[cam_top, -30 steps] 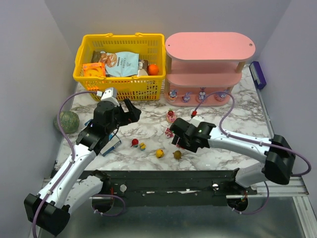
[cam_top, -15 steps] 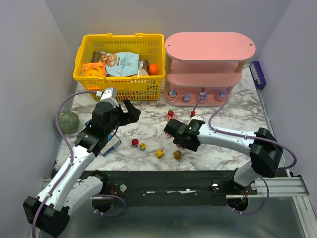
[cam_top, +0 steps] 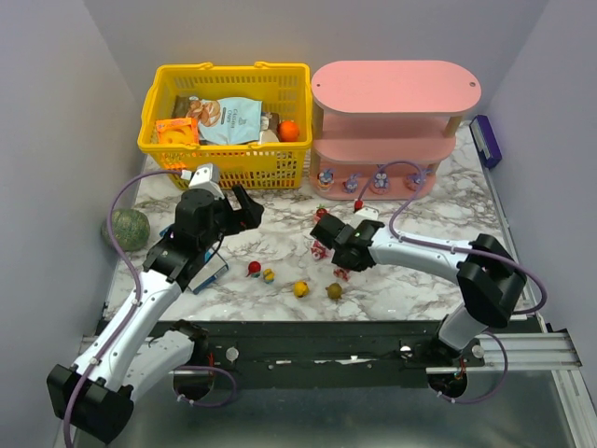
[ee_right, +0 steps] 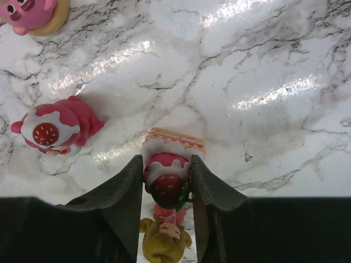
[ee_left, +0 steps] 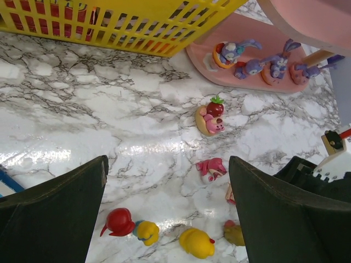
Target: Place and organize the plastic toys onto the shelf
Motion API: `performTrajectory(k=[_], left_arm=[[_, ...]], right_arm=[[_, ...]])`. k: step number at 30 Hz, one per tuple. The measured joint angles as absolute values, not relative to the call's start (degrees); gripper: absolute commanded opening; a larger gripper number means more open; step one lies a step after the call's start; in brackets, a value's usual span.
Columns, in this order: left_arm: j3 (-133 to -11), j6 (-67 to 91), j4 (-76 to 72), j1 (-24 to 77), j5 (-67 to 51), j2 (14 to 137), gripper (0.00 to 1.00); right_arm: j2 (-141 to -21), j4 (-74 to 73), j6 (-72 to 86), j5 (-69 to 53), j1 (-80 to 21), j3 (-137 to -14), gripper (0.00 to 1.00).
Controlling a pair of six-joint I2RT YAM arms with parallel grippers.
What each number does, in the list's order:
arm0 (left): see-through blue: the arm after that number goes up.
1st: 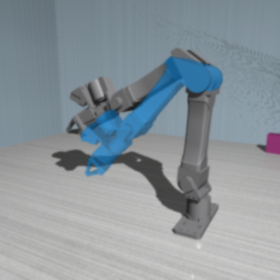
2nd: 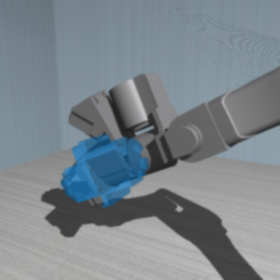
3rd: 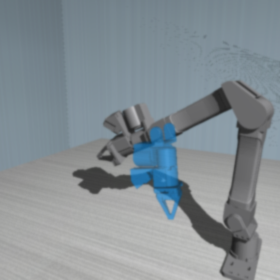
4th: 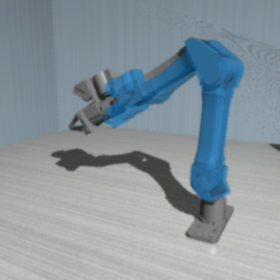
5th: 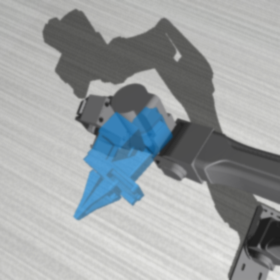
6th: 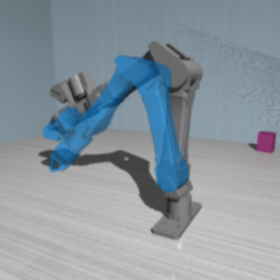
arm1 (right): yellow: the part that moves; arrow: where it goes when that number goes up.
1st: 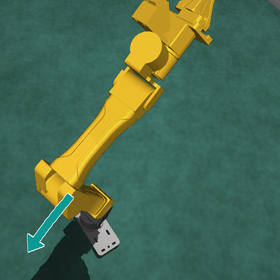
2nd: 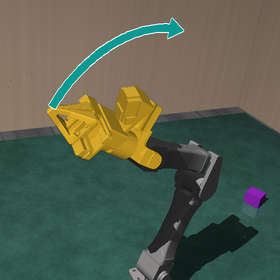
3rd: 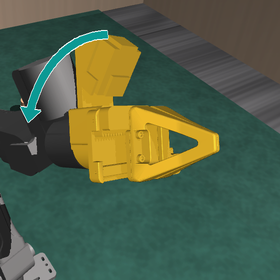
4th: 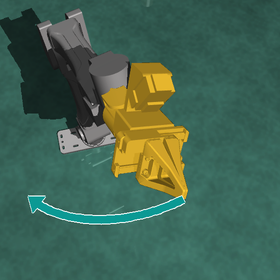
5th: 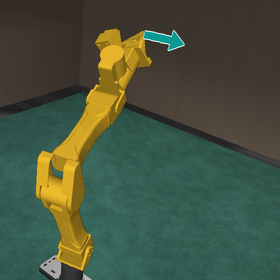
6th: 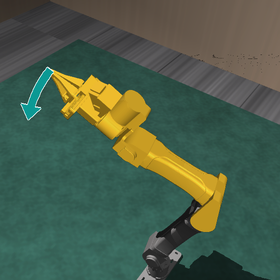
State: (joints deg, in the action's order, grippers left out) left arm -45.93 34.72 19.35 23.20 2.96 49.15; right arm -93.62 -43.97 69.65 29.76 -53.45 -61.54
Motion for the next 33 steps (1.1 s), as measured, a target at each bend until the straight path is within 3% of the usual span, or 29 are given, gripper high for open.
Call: performTrajectory(k=[4,15,19,23,25,29,33], left_arm=[[-46.0,34.7,19.3,22.9,2.9,51.6,0.99],[-47.9,33.6,17.7,21.8,1.9,55.1,0.99],[-48.2,33.1,16.3,21.5,1.1,55.8,0.99],[-48.2,32.6,15.4,21.4,-0.1,56.7,0.99],[-48.2,32.4,15.2,21.4,-0.5,56.9,0.99],[-48.2,32.3,14.6,21.4,-1.0,57.2,0.99],[-48.2,32.3,14.3,21.4,-1.1,57.4,0.99]], right_arm=[[-90.5,-38.0,64.1,29.9,-52.7,-57.5,0.13],[-79.7,-18.2,34.8,24.8,-44.6,-43.7,0.08],[-80.7,-13.4,23.6,18.5,-40.1,-43.7,0.29],[-83.2,-11.5,17.5,14.8,-38.5,-45.7,0.65],[-83.8,-11.0,16.4,13.7,-38.5,-46.4,0.75],[-83.3,-11.0,17.0,13.4,-38.5,-47.3,0.83],[-80.7,-11.9,21.8,14.1,-38.5,-47.4,0.83]])
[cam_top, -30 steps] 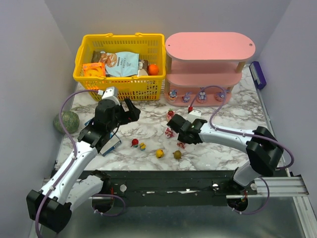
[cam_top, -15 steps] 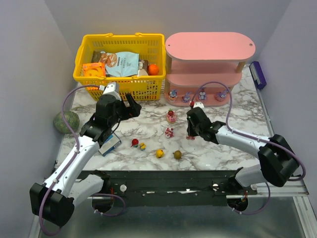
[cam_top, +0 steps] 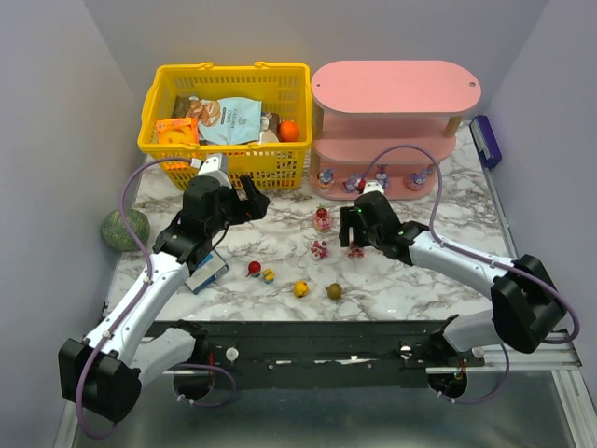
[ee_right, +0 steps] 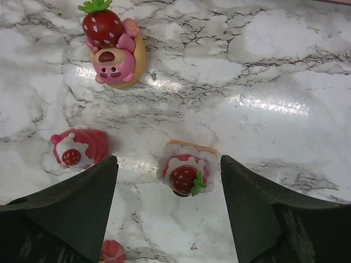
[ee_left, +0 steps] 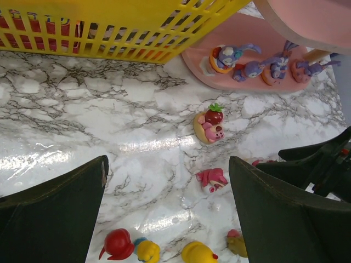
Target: Place and organize the plastic toys onto the shelf
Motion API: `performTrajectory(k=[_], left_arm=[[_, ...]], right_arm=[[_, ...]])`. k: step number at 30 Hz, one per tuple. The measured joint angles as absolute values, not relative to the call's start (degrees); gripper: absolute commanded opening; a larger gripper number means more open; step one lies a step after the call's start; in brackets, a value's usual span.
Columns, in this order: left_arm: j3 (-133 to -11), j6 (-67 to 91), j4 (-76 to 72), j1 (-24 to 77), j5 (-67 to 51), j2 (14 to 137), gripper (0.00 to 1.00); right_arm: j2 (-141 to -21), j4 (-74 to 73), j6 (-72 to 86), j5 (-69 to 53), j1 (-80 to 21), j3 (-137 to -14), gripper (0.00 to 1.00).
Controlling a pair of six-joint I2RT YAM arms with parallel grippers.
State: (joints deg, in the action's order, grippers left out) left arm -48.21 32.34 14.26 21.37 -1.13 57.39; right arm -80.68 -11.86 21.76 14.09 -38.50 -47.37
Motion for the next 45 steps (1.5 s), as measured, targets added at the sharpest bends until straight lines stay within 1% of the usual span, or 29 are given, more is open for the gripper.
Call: performTrajectory(k=[6,11,19,22,23,25,26,28,31,35,38,40,43,44,45], left_arm=[[-48.2,32.4,14.2,21.4,-1.1,57.8,0.99],[-48.2,32.4,14.2,21.4,-1.4,58.4,0.99],[-48.2,32.8,14.2,21.4,-2.2,58.4,0.99],[-48.2,32.8,14.2,21.4,-2.2,58.4,0.99],[-48.2,32.8,14.2,21.4,-2.2,58.4,0.99],[-48.2,32.8,14.2,21.4,-2.2,58.4,0.99],[-48.2,32.8,14.2,21.4,-2.2,58.4,0.99],[-48.2,32.8,14.2,21.4,-2.2,58.4,0.99],[-48.2,32.8,14.2,21.4,-2.2,58.4,0.99],[-48.2,32.9,14.2,21.4,-2.3,58.5,0.99],[-48.2,32.9,14.2,21.4,-2.5,58.5,0.99],[-48.2,32.9,14.2,21.4,-2.5,58.5,0.99],[-48.2,32.9,14.2,21.4,-2.5,58.5,0.99],[-48.2,32.9,14.2,21.4,-2.5,58.5,0.99],[-48.2,32.9,14.2,21.4,-2.5,58.5,0.99]], right_arm=[[-79.0,-11.9,28.2,14.9,-39.6,-45.1,0.82],[-82.1,-12.1,31.2,16.3,-41.6,-44.4,0.84],[-86.1,-12.4,35.0,20.4,-42.0,-44.2,0.83],[-87.2,-12.8,36.2,21.3,-42.0,-43.5,0.80],[-87.4,-13.0,36.6,21.6,-42.0,-43.2,0.76],[-87.4,-13.0,37.5,22.0,-42.0,-42.8,0.72],[-87.4,-13.0,37.8,22.3,-42.0,-42.8,0.67],[-87.4,-12.9,38.6,22.8,-42.0,-42.7,0.66],[-87.6,-12.7,39.2,23.4,-42.1,-42.6,0.67],[-88.6,-11.4,39.2,24.9,-42.3,-42.8,0.72],[-89.2,-10.6,39.2,25.9,-42.4,-43.0,0.72],[-89.3,-10.3,39.3,26.3,-42.5,-43.0,0.69],[-89.4,-10.3,39.6,27.0,-42.6,-43.0,0.58],[-89.5,-10.2,39.7,27.1,-42.6,-43.0,0.50],[-89.5,-10.2,40.0,27.2,-42.6,-43.0,0.45]])
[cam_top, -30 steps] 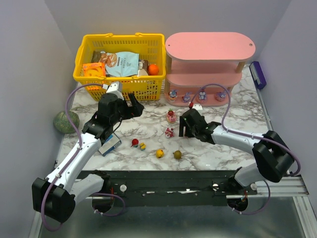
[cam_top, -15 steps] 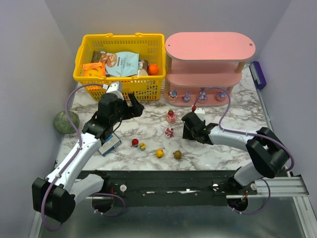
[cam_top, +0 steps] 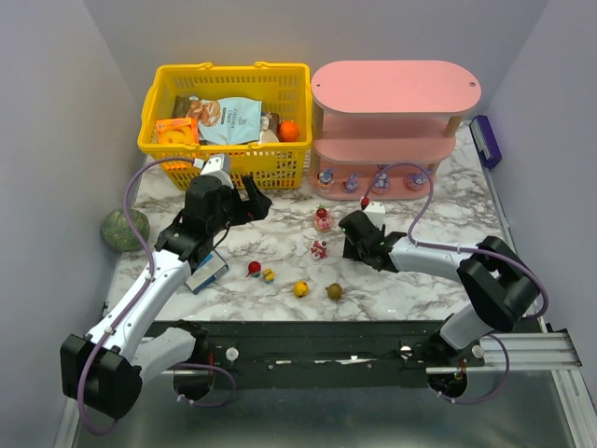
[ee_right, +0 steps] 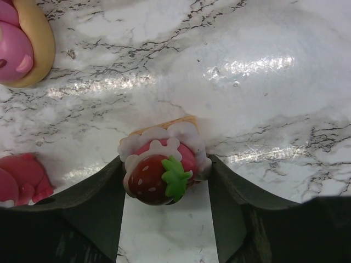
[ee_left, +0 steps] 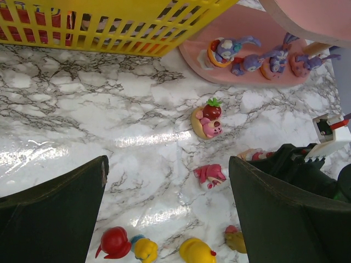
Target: Place and organize the plastic toys onto the shelf
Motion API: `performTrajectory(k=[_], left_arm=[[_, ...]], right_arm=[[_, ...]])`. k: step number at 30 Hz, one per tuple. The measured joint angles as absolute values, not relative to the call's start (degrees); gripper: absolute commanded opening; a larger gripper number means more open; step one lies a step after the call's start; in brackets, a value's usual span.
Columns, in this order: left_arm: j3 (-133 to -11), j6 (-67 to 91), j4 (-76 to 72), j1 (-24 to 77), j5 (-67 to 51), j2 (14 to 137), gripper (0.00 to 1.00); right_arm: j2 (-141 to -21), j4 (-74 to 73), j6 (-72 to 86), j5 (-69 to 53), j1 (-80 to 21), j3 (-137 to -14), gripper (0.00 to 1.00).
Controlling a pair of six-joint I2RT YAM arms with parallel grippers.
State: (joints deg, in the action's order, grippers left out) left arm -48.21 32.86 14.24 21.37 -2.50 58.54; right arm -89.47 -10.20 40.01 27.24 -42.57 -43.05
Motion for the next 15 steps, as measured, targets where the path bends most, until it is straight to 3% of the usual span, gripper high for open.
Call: performTrajectory(k=[1,2,6,8,15], left_arm=[[-48.2,32.9,14.2,21.4,-2.5,58.5,0.99],[-48.2,32.9,14.2,21.3,-2.5,58.5,0.99],[-48.2,32.9,14.2,21.3,-2.5,58.5,0.99],[-48.2,32.9,14.2,21.3,-2.5,58.5,0.99],[-48.2,32.9,14.3,21.3,-2.5,58.5,0.99]], right_arm=[[-89.5,-10.2,40.4,27.4,-42.6,-43.0,0.38],[-89.5,-10.2,40.4,27.5,-42.6,-43.0,0.26],[-89.5,-10.3,40.6,27.6,-42.6,-43.1,0.05],[-89.5,-11.8,40.9,27.6,-42.6,-43.7,0.01],[-86.2,-23.1,41.2,28.5,-42.5,-49.6,0.01]])
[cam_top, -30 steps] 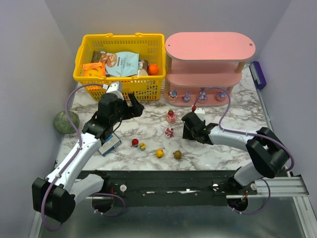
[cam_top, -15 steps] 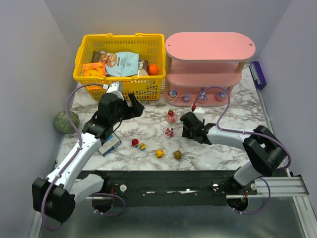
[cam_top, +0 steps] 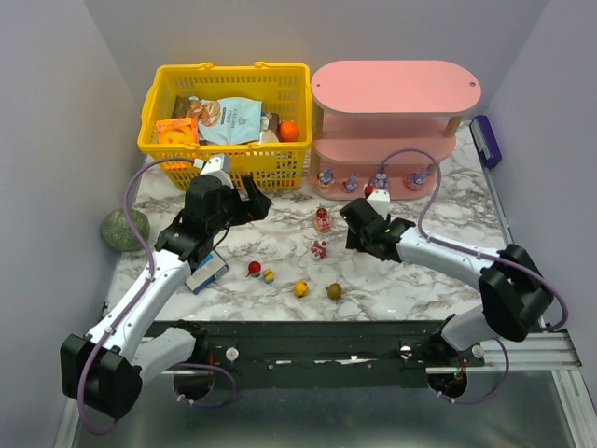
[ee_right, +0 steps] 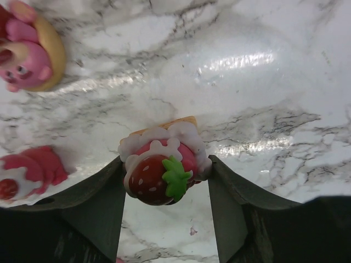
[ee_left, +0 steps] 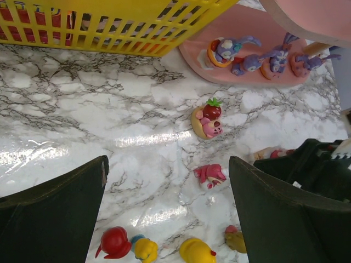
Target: Place and organize the plastic toys onto the shelf
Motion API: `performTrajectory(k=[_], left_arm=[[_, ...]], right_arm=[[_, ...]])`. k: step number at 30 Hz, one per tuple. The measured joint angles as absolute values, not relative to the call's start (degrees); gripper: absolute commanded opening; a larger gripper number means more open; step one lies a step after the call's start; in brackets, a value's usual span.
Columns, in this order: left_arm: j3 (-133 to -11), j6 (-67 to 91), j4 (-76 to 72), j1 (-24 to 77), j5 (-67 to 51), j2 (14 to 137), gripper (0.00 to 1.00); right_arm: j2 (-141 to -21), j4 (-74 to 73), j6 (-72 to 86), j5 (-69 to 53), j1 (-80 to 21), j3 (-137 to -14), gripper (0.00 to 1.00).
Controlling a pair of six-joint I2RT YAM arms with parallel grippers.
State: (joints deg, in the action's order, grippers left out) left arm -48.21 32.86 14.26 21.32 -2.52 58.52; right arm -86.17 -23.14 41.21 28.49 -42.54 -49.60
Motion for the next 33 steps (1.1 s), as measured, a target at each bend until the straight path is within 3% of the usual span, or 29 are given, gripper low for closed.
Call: performTrajectory(k=[10,22,28,33], left_arm=[[-48.2,33.0,14.3,21.3,-2.6,58.5,0.99],[-48.5,33.0,14.8,21.3,-2.7,58.5,0.99],[-50.2,33.0,15.4,21.3,-2.7,59.1,0.99],[-50.3,33.0,15.5,21.3,-2.7,59.7,0.99]], right_arm=[[-77.6,-35.8,37.1,32.3,-38.0,-68.1,0.01],[-80.0,-40.2,29.8,32.9,-23.0,-81.7,0.01],[-81.1,-41.2,26.5,32.0,-21.2,-86.1,0.01],[-82.8,-45.1,25.1,29.4,-19.5,-97.7,0.01]])
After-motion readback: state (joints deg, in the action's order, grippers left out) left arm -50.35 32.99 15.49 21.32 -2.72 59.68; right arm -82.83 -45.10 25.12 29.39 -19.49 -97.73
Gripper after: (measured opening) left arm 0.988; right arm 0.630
